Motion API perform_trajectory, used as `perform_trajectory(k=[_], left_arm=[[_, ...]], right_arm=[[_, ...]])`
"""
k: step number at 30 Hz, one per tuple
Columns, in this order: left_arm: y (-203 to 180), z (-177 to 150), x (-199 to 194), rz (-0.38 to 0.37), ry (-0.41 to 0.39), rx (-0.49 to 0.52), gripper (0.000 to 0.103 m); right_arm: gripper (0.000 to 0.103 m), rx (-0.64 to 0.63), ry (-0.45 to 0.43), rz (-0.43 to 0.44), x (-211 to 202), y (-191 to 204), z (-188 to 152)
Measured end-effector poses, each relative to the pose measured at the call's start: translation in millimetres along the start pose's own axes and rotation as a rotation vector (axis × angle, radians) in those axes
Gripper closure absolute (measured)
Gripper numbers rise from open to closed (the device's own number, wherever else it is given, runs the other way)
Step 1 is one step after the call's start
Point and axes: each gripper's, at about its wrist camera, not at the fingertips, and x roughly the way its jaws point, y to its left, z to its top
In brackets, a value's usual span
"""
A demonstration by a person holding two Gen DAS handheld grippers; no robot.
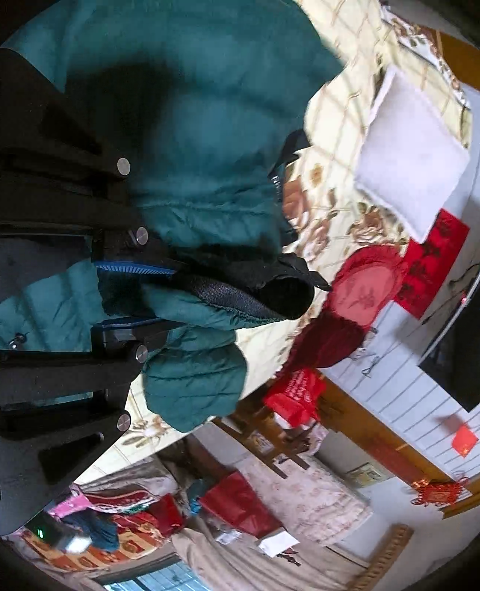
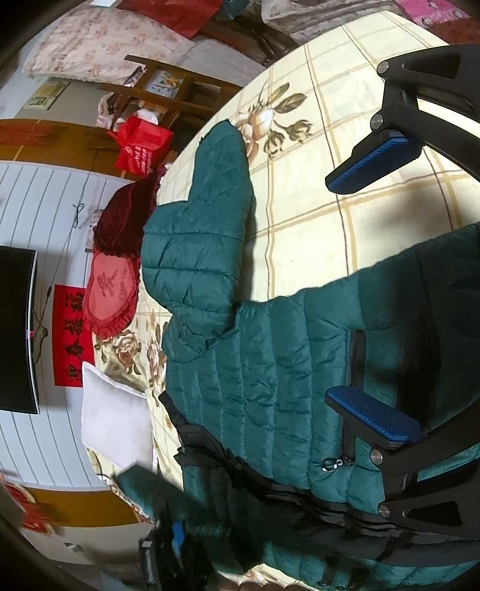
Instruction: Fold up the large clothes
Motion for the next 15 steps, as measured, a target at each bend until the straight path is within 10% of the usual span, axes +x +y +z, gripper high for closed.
perform_trajectory(k=[9,15], left_arm=[[14.0,-13.4,23.9,0.028,0.066,-0.005,0.077],[26.8,-17.1,14.8,0.015,0.062,-0.046,0.06]], right_arm=[[0.0,-0.007,-0.04,0.017,7.4,18.3,18.6],[0.0,0.025,-0.153,0.218,14.7,44.3,62.8]])
